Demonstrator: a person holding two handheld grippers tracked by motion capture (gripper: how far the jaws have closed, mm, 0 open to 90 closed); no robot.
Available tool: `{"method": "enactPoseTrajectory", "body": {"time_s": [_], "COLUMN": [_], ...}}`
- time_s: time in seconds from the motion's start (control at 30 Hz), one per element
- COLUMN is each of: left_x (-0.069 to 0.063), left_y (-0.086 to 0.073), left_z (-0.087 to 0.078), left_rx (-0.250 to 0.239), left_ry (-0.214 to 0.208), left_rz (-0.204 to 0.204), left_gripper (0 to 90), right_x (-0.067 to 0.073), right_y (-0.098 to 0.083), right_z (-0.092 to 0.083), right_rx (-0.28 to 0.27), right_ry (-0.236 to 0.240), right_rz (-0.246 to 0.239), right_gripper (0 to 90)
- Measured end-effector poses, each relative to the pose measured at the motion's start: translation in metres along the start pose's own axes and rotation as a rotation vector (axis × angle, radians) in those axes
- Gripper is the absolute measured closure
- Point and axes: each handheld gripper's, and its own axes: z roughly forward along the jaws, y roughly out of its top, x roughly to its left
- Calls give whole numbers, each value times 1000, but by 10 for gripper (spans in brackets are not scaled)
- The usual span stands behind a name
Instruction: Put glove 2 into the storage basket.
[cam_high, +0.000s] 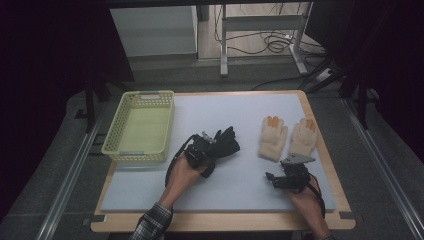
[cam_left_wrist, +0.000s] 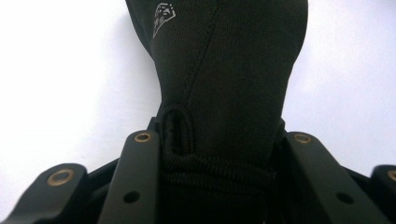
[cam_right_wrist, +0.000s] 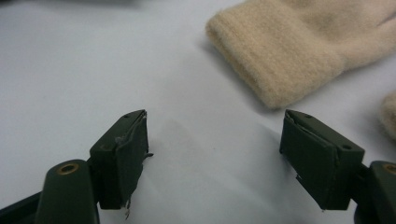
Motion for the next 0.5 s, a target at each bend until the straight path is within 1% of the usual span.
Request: {"method": "enactPoseTrajectory", "body": {"time_s": [0.1, 0.13, 0.17, 0.27, 0.3, 0.33, 0.37, 0.4, 0.5], "left_x": [6, 11, 11, 22, 22, 25, 30, 30, 39], "left_y": [8, 12, 12, 21, 21, 22, 25, 25, 30], "left_z": [-9, -13, -13, -26, -26, -29, -36, -36, -48], "left_rx": [-10, -15, -15, -27, -27, -34, -45, -45, -51], "left_ry": [6, 7, 7, 14, 14, 18, 28, 28, 53], "left_rz": [-13, -24, -24, -45, -45, -50, -58, -58, -62], "left_gripper": [633, 632, 632, 629, 628, 628, 627, 626, 624], "right_x": [0, 0, 0, 0, 0, 0, 0, 0, 0], "right_y": [0, 0, 0, 0, 0, 0, 0, 0, 0], "right_z": [0, 0, 0, 0, 0, 0, 0, 0, 0], "right_rx": [0, 0, 0, 0, 0, 0, -1, -1, -1], "right_ry": [0, 0, 0, 0, 0, 0, 0, 0, 1], "right_rz": [0, 0, 0, 0, 0, 0, 0, 0, -1], "right_gripper": [233, 233, 233, 232, 232, 232, 232, 232, 232]}}
